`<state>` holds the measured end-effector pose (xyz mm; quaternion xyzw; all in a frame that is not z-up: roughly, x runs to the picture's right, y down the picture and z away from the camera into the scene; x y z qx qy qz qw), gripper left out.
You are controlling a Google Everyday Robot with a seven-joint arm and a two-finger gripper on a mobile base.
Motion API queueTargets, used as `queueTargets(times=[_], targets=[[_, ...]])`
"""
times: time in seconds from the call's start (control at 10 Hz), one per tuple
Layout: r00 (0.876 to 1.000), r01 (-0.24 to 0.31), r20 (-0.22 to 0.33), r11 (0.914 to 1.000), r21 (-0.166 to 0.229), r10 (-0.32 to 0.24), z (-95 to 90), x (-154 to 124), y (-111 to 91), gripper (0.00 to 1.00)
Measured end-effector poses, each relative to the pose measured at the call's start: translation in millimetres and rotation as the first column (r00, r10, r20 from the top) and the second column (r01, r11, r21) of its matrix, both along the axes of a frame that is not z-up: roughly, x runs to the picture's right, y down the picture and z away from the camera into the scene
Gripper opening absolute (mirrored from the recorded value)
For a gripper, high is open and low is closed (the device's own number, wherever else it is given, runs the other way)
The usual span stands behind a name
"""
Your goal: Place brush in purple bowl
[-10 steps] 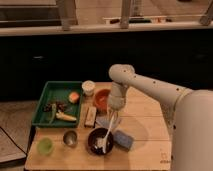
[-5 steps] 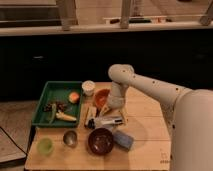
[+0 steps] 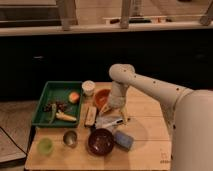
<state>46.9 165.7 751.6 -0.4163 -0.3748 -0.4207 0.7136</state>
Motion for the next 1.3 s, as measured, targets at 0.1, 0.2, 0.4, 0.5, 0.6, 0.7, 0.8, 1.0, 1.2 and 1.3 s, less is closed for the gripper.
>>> queueTargets(times=[0.1,0.2,0.4,0.5,0.6,0.7,0.8,1.0,1.2,1.3], targets=[[1.0,0.001,0.001,1.0,-0.001,-0.001,0.9,1.2,0.0,0.8],[1.0,0.003,0.001,1.0,-0.003,-0.003,2.1,2.7,-0.4,0.8],[1.0,0.006,0.002,1.0,-0.006,-0.006,4.3,3.0,-0.9,0.8],[1.0,0.009,0.005,0.9999,-0.007,-0.009,5.5,2.0,-1.2,0.8],[1.0,0.01,0.006,0.9999,-0.007,-0.01,6.0,1.0,-2.0,0.8],[1.0,0.012,0.007,0.9999,-0.008,-0.011,6.5,1.0,-2.2,0.8],[1.0,0.012,0.007,0.9999,-0.009,-0.012,6.9,1.9,-2.0,0.8],[1.0,0.015,0.011,0.9998,-0.01,-0.015,6.2,1.7,-1.5,0.8],[1.0,0.017,0.014,0.9998,-0.01,-0.017,5.3,-0.2,-1.3,0.8],[1.0,0.017,0.013,0.9998,-0.01,-0.017,4.8,0.1,-0.9,0.8]])
